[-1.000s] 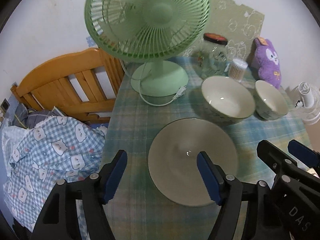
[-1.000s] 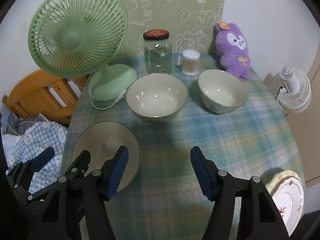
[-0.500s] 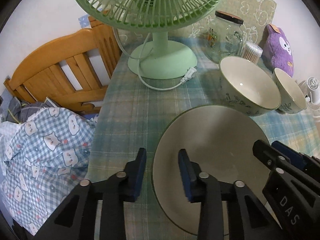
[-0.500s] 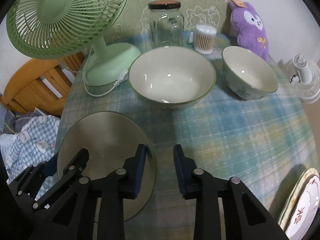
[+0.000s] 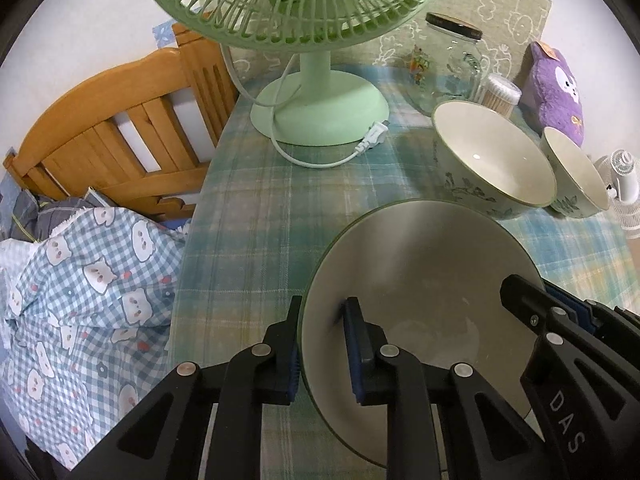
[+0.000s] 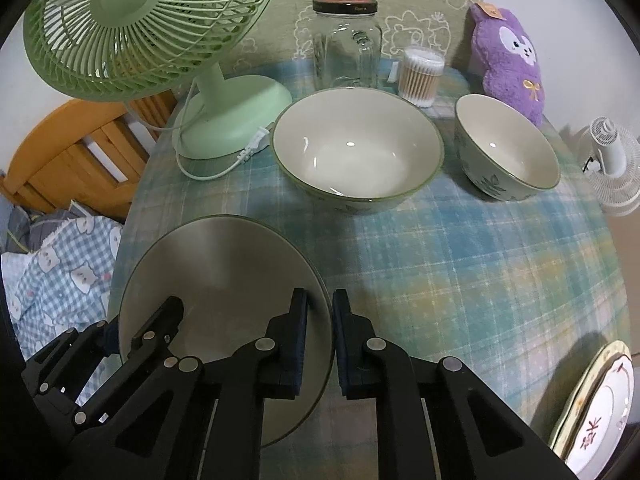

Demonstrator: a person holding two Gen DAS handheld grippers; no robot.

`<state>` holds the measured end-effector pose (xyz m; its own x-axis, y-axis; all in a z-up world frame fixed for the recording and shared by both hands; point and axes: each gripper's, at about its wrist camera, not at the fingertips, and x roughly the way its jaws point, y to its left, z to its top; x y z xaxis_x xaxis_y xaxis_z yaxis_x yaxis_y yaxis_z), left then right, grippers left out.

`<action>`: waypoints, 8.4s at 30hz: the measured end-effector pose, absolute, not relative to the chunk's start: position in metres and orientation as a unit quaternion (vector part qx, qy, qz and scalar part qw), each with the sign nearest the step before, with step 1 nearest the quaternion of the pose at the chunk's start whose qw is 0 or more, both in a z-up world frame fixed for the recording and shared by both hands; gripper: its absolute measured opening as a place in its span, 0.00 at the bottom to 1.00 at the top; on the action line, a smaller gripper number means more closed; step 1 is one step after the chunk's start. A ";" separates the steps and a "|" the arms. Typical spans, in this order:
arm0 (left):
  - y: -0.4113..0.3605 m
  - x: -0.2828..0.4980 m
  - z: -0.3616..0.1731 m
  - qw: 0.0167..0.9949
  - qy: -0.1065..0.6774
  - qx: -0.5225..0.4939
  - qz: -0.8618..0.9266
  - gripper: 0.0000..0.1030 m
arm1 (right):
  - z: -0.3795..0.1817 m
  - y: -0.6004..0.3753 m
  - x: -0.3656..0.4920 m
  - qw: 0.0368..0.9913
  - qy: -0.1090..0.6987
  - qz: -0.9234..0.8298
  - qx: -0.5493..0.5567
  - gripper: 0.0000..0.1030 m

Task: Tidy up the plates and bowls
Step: 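Carry the held bowl with both grippers over the plate stack, then lower the bowl onto the red-rimmed plate and open both grippers, then move both grippers to the cream bowl beside the glass jar, then lower both grippers and grasp the rim of that bowl, then carry the held bowl with both grippers over the plate stack, then lower the bowl into the stacked bowl and open both grippers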

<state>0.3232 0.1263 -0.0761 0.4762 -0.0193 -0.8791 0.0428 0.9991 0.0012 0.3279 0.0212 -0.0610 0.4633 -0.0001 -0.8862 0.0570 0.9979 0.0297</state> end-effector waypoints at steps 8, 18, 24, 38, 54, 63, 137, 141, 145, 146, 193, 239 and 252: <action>0.109 0.299 -0.062 0.861 0.508 0.016 -0.018 0.16 | -0.048 0.003 0.303 0.856 0.516 -0.016 0.027 0.15; 0.072 0.255 -0.051 0.860 0.511 0.005 -0.010 0.16 | -0.037 -0.039 0.254 0.856 0.517 -0.006 0.021 0.15; 0.046 0.224 -0.050 0.858 0.514 -0.008 -0.006 0.16 | -0.037 -0.067 0.219 0.854 0.520 -0.002 0.009 0.15; 0.000 0.169 -0.061 0.847 0.532 -0.006 0.000 0.16 | -0.051 -0.114 0.162 0.842 0.540 0.000 0.010 0.15; -0.012 0.153 -0.073 0.840 0.542 -0.009 0.001 0.19 | -0.063 -0.125 0.150 0.834 0.552 0.003 0.007 0.15; -0.010 0.152 -0.067 0.839 0.544 -0.009 0.006 0.54 | -0.061 -0.135 0.152 0.824 0.566 0.010 0.026 0.27; -0.119 0.452 -0.045 0.876 0.481 0.011 -0.008 0.37 | -0.049 -0.246 0.460 0.873 0.487 0.006 0.018 0.51; -0.119 0.459 -0.052 0.873 0.487 0.011 -0.007 0.36 | -0.057 -0.247 0.465 0.870 0.492 0.008 0.022 0.50; -0.120 0.465 -0.063 0.865 0.501 0.009 -0.011 0.29 | -0.064 -0.245 0.469 0.866 0.499 0.014 0.021 0.43; -0.119 0.466 -0.066 0.863 0.505 0.008 -0.012 0.25 | -0.065 -0.245 0.469 0.866 0.499 0.017 0.023 0.42; -0.088 0.330 -0.023 0.854 0.517 0.013 -0.053 0.18 | -0.010 -0.205 0.320 0.871 0.491 0.030 0.022 0.16; 0.000 0.162 -0.030 0.833 0.548 0.020 -0.077 0.18 | -0.017 -0.114 0.137 0.845 0.533 -0.001 0.043 0.15; -0.009 0.161 -0.051 0.822 0.562 0.017 -0.090 0.18 | -0.034 -0.123 0.135 0.838 0.544 -0.017 0.038 0.15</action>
<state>0.1612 -0.0090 -0.0510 0.3512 -0.1288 -0.9274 0.1661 0.9834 -0.0737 0.1351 -0.1231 -0.0343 0.4073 0.0131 -0.9132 0.0704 0.9965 0.0457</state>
